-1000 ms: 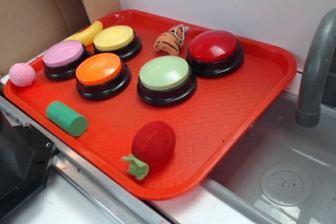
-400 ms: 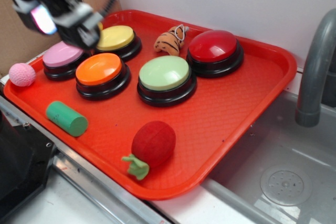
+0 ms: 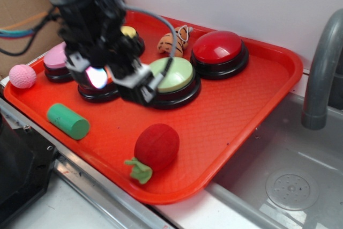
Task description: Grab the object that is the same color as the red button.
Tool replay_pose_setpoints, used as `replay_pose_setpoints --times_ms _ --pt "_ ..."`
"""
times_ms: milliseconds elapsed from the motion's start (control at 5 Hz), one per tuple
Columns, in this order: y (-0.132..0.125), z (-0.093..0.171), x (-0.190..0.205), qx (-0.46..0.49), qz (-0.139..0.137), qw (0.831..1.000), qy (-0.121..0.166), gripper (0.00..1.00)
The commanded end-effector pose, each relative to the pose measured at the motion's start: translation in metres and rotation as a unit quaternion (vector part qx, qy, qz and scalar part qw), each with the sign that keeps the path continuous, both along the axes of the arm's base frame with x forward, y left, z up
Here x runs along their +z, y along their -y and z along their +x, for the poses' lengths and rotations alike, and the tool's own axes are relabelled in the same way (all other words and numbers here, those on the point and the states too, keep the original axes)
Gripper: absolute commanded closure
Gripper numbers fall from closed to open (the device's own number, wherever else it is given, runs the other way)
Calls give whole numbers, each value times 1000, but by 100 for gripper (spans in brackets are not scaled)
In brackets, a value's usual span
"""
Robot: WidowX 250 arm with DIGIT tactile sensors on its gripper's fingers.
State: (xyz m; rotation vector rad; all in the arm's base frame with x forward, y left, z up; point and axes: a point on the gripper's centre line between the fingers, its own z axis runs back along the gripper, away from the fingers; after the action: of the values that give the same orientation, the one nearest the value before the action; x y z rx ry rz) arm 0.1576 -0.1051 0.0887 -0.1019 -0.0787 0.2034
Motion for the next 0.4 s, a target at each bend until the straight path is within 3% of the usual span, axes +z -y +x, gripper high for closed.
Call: replay_pose_setpoints --times_ms 0,200 --pt "34 15 -51 -11 -43 999 -8 0" --pt "41 11 -69 -12 -25 999 -44 0"
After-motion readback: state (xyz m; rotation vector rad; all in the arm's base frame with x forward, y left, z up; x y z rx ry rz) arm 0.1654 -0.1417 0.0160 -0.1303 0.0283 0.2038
